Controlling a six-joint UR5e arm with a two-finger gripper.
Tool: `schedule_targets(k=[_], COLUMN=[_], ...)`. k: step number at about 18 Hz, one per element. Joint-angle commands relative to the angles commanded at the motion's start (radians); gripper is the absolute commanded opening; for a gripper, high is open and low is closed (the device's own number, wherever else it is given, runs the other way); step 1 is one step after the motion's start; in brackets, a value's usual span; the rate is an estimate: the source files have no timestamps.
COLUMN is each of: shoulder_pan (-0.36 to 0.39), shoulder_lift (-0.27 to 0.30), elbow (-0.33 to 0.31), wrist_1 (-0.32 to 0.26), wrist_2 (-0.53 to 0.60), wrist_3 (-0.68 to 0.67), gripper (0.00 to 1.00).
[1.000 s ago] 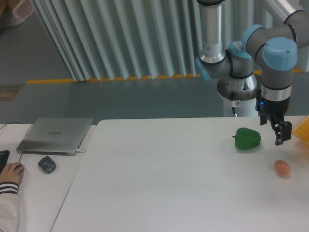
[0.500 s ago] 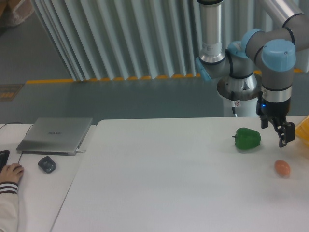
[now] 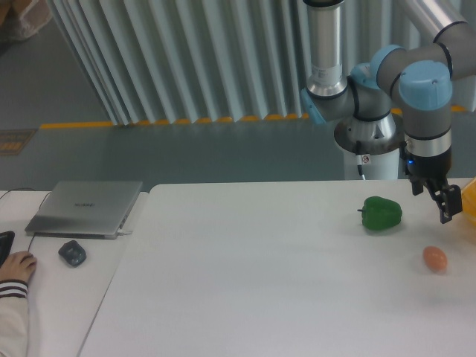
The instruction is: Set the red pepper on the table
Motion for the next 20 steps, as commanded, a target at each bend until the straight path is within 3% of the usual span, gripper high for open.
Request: schedule_targets(k=[7,10,13,17,20], shoulder_pan=[0.008,0.047,0.113,0.170,0.192], shoulder_lift=[-0.003,-0.002,0.002,-0.003,-0.014], elbow=[0.008,0.020,0.032,0.026,0.026], wrist_1=[0.005,0.005,0.008,0.008,0.009], wrist_2=[0.011,0.012,0.014,0.012,0.096], wrist_3=[0.005,0.027,0.213,0.287,0.539], gripper=[1.00,1.00,1.00,1.00,1.00])
